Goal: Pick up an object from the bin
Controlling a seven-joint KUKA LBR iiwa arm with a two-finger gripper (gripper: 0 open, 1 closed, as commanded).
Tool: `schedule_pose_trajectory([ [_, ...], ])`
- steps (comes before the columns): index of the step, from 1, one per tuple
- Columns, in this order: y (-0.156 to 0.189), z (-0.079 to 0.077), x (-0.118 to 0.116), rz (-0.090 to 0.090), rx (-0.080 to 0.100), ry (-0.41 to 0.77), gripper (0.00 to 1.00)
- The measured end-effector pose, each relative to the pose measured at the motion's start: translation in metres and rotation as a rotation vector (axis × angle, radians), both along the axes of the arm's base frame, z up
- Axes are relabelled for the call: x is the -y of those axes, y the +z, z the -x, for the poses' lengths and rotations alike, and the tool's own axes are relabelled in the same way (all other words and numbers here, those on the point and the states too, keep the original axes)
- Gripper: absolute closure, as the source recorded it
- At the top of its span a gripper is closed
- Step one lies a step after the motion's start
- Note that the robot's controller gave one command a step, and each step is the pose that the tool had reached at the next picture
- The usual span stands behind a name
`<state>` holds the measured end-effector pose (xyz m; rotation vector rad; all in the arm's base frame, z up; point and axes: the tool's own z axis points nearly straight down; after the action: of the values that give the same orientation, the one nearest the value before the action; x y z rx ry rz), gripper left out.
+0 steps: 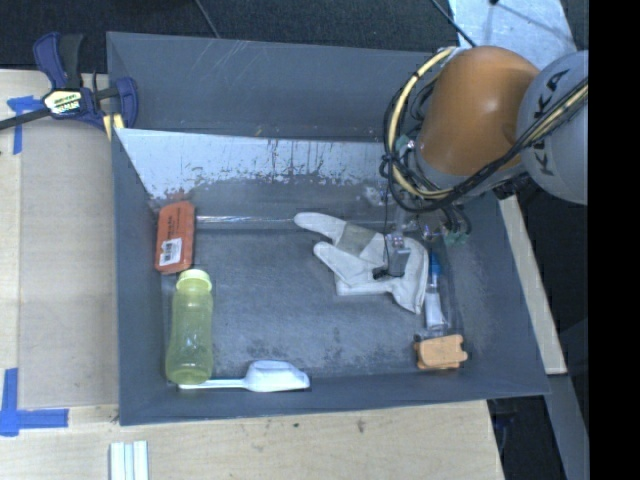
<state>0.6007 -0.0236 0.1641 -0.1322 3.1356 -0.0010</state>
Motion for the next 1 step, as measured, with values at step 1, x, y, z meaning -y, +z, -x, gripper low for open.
schedule_pose_trajectory([
  [1,-0.0200,0.0122,0.0068,-0.001,0.001,-0.155,0.00],
])
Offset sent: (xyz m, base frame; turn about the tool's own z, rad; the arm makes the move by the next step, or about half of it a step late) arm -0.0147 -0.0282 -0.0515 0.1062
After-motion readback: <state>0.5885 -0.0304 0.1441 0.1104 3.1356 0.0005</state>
